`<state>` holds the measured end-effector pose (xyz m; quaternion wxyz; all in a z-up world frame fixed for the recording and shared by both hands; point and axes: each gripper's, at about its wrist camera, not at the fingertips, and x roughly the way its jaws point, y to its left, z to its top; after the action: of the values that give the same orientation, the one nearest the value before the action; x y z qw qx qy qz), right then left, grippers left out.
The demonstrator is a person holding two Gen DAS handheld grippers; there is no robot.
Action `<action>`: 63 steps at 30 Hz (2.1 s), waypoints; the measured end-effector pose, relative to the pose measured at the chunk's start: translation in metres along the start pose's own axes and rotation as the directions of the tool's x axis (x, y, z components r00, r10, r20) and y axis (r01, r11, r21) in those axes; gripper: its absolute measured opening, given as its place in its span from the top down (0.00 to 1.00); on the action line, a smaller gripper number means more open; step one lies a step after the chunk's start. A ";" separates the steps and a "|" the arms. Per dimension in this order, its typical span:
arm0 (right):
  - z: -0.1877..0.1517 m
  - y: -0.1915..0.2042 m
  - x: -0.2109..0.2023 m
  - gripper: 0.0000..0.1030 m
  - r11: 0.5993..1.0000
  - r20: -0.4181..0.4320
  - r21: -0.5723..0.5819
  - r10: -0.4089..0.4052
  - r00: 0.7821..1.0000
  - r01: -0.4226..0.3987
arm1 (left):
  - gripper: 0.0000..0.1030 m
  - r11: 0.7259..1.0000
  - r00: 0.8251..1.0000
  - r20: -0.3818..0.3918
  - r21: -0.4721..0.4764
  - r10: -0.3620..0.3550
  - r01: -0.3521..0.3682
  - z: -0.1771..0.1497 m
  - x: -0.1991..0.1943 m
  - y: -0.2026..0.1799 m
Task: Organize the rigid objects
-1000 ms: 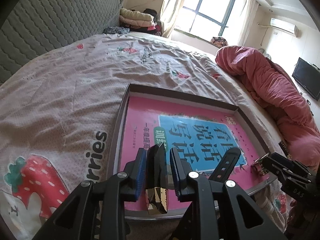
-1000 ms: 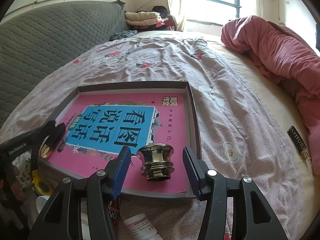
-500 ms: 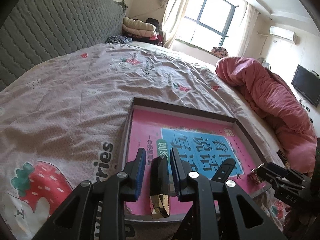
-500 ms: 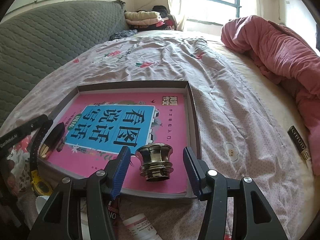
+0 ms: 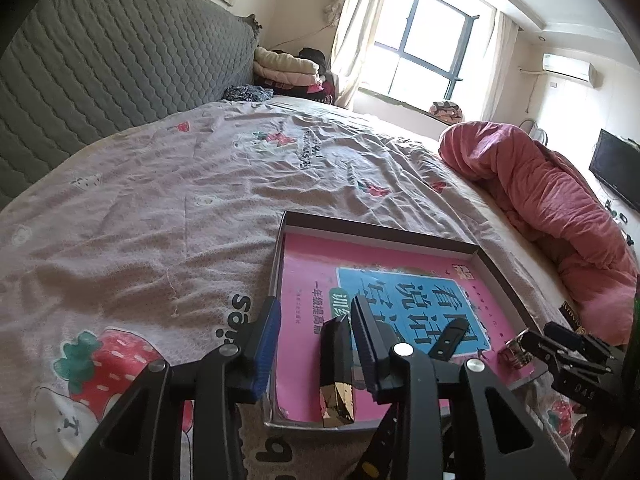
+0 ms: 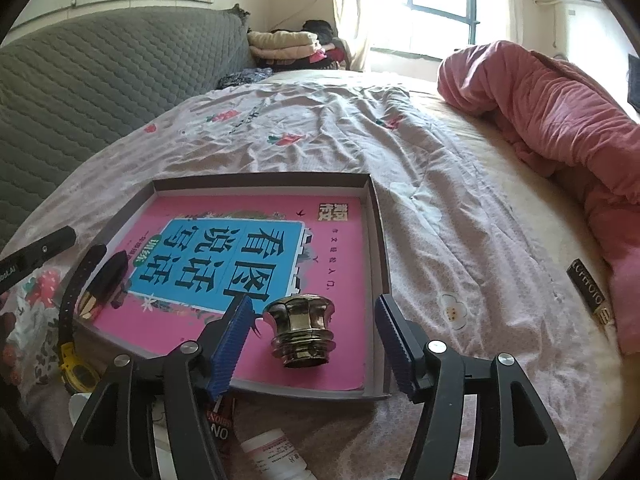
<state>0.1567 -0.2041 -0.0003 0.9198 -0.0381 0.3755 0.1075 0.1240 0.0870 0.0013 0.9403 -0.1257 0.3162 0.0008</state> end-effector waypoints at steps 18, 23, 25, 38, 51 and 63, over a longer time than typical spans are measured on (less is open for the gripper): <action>0.000 -0.010 -0.018 0.29 0.999 0.050 0.032 -0.005 0.999 0.003 | 0.62 0.997 0.999 0.007 0.060 0.043 -0.043 -0.015 -0.029 -0.022; -0.002 -0.009 -0.025 0.29 1.000 0.059 0.027 -0.004 0.998 0.003 | 0.62 0.996 0.999 0.014 0.080 0.037 -0.038 -0.018 -0.041 -0.032; -0.003 -0.009 -0.028 0.29 1.000 0.064 0.028 -0.005 0.998 0.003 | 0.62 0.996 0.999 0.013 0.087 0.030 -0.031 -0.018 -0.044 -0.035; -0.011 0.000 -0.063 0.27 1.000 0.135 0.017 0.004 0.991 -0.007 | 0.61 0.991 1.000 0.000 0.137 0.001 -0.001 -0.028 -0.061 -0.054; -0.020 -0.003 -0.077 0.27 0.999 0.140 0.051 -0.008 0.990 0.001 | 0.61 0.987 1.000 -0.011 0.158 -0.011 0.013 -0.035 -0.077 -0.056; -0.029 -0.003 -0.092 0.27 0.998 0.132 0.057 -0.007 0.991 0.000 | 0.61 0.985 1.000 -0.015 0.172 -0.014 0.017 -0.041 -0.093 -0.057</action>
<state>0.0731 -0.2270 0.0431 0.9435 -0.0053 0.3167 0.0973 0.0300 0.0298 0.0385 0.9455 -0.0465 0.3203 -0.0347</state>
